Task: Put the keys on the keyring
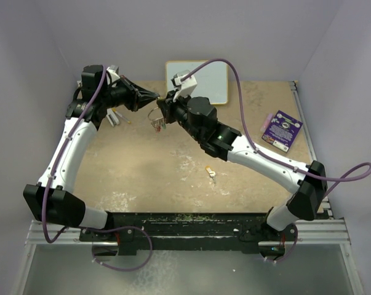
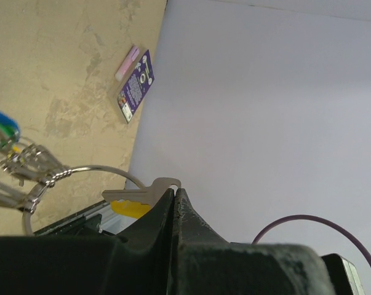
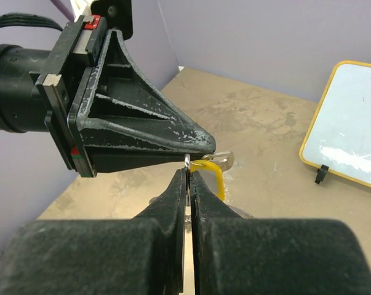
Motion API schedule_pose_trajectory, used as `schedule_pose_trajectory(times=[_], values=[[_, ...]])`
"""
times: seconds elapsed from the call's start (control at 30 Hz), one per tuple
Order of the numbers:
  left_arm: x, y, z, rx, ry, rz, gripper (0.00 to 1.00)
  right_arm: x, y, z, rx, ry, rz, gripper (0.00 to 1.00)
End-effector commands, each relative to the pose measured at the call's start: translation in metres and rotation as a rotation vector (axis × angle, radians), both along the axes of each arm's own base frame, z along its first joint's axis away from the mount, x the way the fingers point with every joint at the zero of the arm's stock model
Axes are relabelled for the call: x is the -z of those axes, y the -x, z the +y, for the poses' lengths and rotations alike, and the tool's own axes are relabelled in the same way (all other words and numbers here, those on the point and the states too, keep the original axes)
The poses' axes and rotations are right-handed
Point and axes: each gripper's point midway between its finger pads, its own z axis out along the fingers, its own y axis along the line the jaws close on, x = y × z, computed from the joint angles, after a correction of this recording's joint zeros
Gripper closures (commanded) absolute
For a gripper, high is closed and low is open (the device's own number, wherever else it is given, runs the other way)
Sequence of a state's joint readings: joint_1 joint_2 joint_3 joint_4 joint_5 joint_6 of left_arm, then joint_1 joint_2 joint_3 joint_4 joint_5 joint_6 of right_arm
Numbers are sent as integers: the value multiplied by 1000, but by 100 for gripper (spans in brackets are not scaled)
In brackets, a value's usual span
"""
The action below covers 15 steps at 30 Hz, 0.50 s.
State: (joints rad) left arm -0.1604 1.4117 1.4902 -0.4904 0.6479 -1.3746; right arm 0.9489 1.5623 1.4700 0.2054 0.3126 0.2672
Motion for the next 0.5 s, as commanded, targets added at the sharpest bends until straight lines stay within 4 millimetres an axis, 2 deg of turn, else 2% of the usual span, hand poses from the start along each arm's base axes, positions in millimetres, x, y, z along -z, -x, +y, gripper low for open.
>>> schedule_pose_trajectory(times=[0.0, 0.47], values=[[-26, 9, -2, -28, 73, 20, 98, -66, 2, -14, 48, -163, -93, 100], [-27, 9, -7, -16, 80, 9, 97, -63, -2, -8, 48, -166, -77, 100]])
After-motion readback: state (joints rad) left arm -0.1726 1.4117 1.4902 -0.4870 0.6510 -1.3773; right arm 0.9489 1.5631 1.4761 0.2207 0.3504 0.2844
